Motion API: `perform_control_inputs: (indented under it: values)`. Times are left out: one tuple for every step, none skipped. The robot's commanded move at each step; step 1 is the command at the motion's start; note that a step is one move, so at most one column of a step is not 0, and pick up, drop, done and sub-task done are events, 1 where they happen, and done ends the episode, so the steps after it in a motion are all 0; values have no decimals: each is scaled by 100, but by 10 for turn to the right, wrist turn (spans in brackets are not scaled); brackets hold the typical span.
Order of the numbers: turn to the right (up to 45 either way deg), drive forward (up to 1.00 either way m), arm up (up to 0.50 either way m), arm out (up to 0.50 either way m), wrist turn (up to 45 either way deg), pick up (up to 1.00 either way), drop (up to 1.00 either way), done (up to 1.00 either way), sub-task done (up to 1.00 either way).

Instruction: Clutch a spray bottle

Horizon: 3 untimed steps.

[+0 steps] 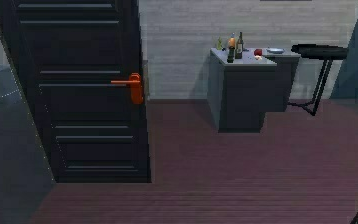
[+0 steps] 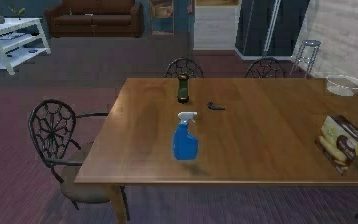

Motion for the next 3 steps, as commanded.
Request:
perform_control_inputs:
  values:
    - [0, 0, 50, 0, 0, 0, 0, 0, 0]
    - [0, 0, 36, 0, 0, 0, 0, 0, 0]
    - [0, 0, 0, 32, 0, 0, 0, 0, 0]
